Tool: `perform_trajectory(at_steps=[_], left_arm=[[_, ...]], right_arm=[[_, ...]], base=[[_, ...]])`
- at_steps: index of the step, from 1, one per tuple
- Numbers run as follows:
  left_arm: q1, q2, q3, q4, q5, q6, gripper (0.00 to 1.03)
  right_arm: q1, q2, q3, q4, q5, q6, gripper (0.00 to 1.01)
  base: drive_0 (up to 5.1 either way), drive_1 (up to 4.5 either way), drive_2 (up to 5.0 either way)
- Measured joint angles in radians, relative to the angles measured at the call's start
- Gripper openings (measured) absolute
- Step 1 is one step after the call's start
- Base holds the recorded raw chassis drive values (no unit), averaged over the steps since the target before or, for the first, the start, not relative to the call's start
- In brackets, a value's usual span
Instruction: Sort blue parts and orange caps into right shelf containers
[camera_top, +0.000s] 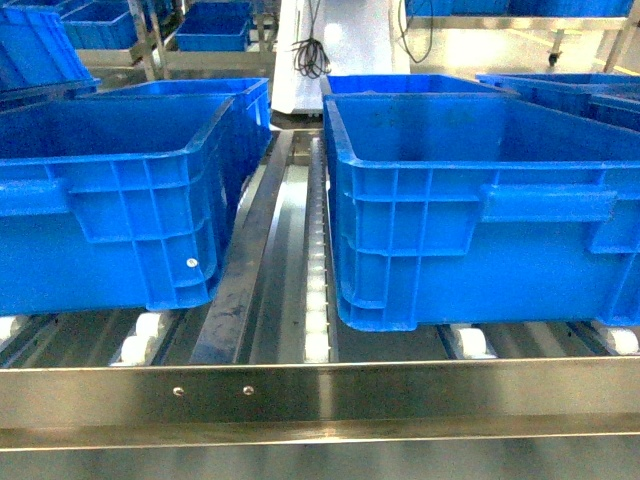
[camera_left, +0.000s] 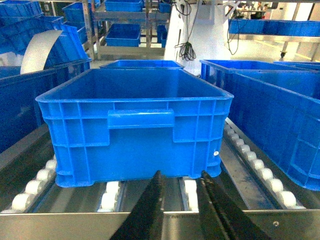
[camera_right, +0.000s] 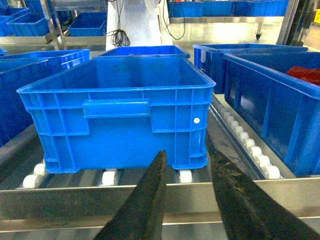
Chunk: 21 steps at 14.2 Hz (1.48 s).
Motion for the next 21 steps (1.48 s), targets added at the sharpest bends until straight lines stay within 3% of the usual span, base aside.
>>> perform_trajectory(at_steps=[5, 6, 21], left_arm=[[0.000, 0.000, 0.000, 0.000, 0.000, 0.000, 0.94], [0.000, 0.000, 0.000, 0.000, 0.000, 0.001, 0.98], [0.000, 0.000, 0.000, 0.000, 0.000, 0.000, 0.98]], right_arm=[[0.000, 0.000, 0.000, 0.000, 0.000, 0.000, 0.95], [0.000, 0.000, 0.000, 0.000, 0.000, 0.000, 0.98], [0.000, 0.000, 0.000, 0.000, 0.000, 0.000, 0.98]], base=[[0.0, 0.00, 0.0], [0.0, 0.00, 0.0], [0.0, 0.00, 0.0]])
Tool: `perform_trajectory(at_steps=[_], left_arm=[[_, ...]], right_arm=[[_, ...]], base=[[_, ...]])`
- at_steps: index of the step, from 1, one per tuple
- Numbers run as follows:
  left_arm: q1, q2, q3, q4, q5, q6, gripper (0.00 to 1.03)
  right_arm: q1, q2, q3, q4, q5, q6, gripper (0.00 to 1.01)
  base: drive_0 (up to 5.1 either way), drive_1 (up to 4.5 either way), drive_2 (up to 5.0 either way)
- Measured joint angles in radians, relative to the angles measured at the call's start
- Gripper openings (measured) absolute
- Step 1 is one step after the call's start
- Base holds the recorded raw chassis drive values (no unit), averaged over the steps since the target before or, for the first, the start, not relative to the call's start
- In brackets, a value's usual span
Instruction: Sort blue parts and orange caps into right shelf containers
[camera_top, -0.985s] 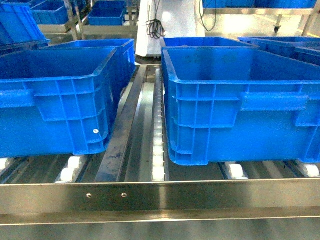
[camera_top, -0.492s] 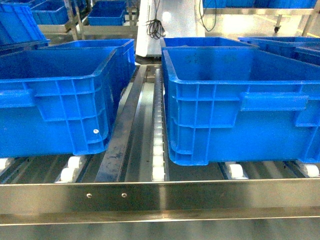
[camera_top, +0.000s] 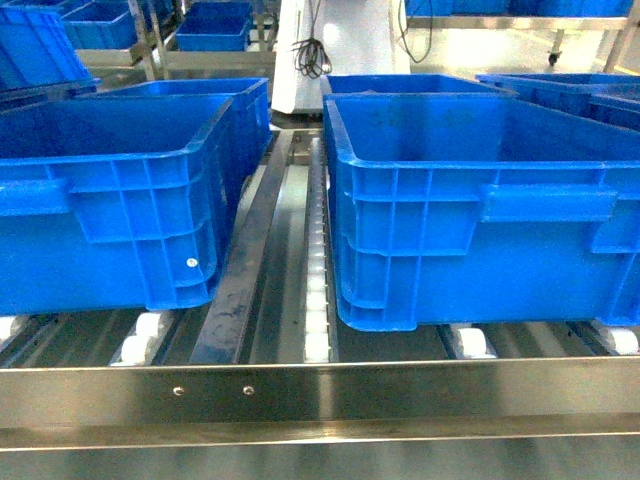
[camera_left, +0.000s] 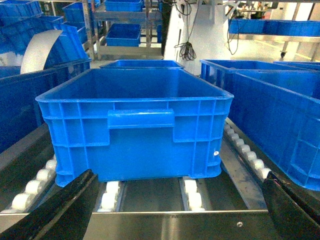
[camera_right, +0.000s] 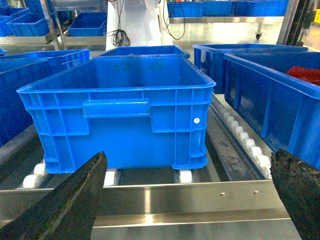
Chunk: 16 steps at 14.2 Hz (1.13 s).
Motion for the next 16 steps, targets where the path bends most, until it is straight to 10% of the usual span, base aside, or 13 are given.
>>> perform_trajectory(at_steps=[16], left_arm=[[0.000, 0.000, 0.000, 0.000, 0.000, 0.000, 0.98]], right_arm=[[0.000, 0.000, 0.000, 0.000, 0.000, 0.000, 0.98]], base=[[0.0, 0.00, 0.0]])
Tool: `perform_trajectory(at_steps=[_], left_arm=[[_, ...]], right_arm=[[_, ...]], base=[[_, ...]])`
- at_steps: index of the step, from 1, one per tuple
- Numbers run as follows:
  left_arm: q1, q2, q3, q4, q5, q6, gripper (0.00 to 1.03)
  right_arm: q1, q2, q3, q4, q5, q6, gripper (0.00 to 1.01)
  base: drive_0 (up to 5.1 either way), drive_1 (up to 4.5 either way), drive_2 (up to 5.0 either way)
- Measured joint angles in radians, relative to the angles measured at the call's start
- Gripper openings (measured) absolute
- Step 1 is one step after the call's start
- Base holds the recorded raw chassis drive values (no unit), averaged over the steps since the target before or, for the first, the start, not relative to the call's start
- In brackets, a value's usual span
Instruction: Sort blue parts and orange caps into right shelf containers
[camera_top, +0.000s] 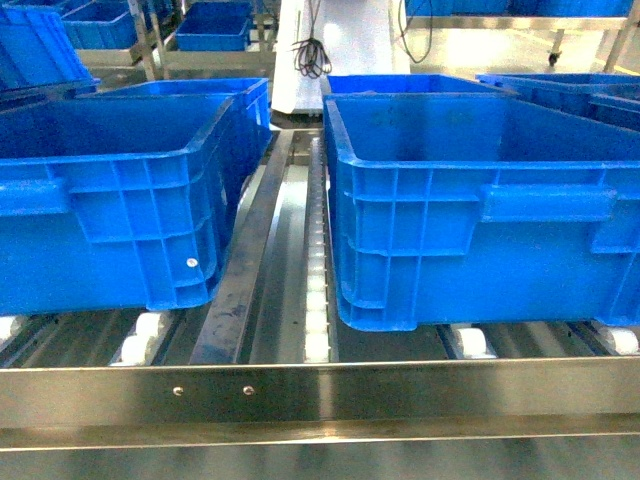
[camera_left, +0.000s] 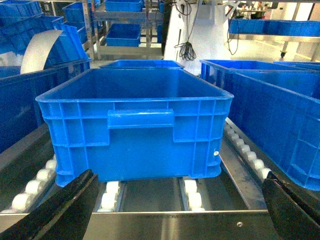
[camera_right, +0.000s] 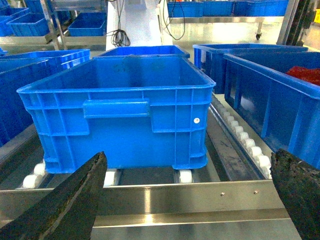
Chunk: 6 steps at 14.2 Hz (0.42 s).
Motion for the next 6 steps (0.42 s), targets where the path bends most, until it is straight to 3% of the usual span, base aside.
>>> perform_trajectory(at_steps=[6], left_arm=[[0.000, 0.000, 0.000, 0.000, 0.000, 0.000, 0.98]], right_arm=[[0.000, 0.000, 0.000, 0.000, 0.000, 0.000, 0.98]], base=[[0.0, 0.00, 0.0]])
